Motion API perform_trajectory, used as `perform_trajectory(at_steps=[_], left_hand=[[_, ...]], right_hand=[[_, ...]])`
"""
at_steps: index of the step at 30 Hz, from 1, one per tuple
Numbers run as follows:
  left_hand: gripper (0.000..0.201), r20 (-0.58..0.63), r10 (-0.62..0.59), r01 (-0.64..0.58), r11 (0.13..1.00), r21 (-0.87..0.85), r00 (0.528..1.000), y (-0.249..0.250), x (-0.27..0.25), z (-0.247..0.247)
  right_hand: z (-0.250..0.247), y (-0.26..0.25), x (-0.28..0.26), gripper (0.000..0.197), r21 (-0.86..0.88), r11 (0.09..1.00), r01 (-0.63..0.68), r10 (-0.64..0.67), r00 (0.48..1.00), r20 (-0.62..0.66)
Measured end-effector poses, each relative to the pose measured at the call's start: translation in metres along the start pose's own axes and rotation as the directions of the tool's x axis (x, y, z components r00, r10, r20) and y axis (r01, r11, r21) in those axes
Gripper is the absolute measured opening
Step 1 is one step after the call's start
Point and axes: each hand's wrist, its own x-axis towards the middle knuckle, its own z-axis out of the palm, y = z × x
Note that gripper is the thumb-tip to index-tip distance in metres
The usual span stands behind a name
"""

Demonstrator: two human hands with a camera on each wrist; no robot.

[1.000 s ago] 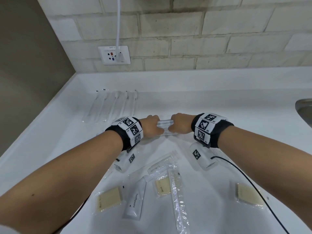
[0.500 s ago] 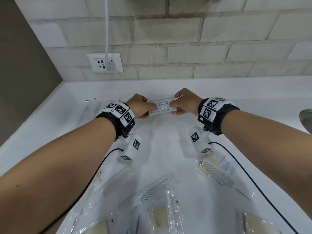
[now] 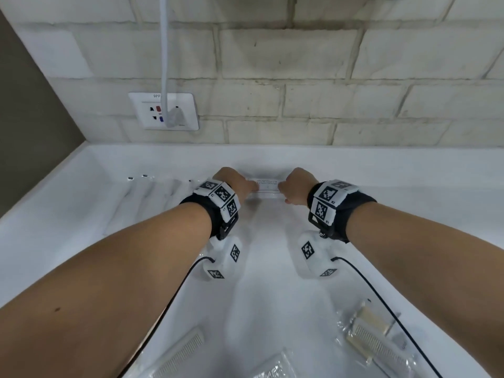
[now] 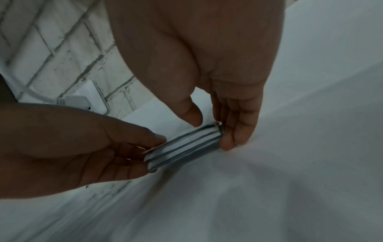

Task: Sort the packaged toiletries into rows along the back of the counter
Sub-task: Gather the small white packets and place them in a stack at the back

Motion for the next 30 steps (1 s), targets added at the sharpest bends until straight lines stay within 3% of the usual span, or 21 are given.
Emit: perform_trajectory(at_steps=[2,11,16,20,23,30], left_hand=[[0.035,-0.012,0.000,0.000,0.999,0.042,1.000,-0.002,0.005,0.002],[0.025,-0.016,0.055,-0.055,0.998,0.028,0.998,-0.011,0.017,0.007],[0.017,0.064,0.099,-0.105,0.988,0.109,0.993,-0.013,0.016,-0.003],[0.029,0.096,0.088,-0.102,0.982,0.158,0.991,-0.014,0.018,-0.007],[0.030,0.068,0.101,-0.114,0.966,0.232,0.993,-0.015,0.018,-0.005],[0.036,0.041,0.091,-0.099,0.957,0.274,0.995,-0.008,0.019,-0.003]], right_hand=[[-0.001,-0.004,0.003,0.023,-0.119,0.992,0.028,-0.028,1.000,0.001],[0.004,-0.004,0.011,0.018,-0.214,0.977,-0.009,-0.014,0.994,-0.106],[-0.002,-0.002,0.010,0.028,-0.192,0.981,-0.022,0.007,0.997,-0.078],[-0.004,0.002,0.013,0.030,-0.155,0.987,-0.046,0.040,0.998,-0.040],[-0.003,0.003,0.017,0.023,-0.121,0.991,-0.059,0.056,0.998,-0.032],[0.000,0.005,0.024,0.030,-0.079,0.996,-0.051,0.046,0.997,-0.065]])
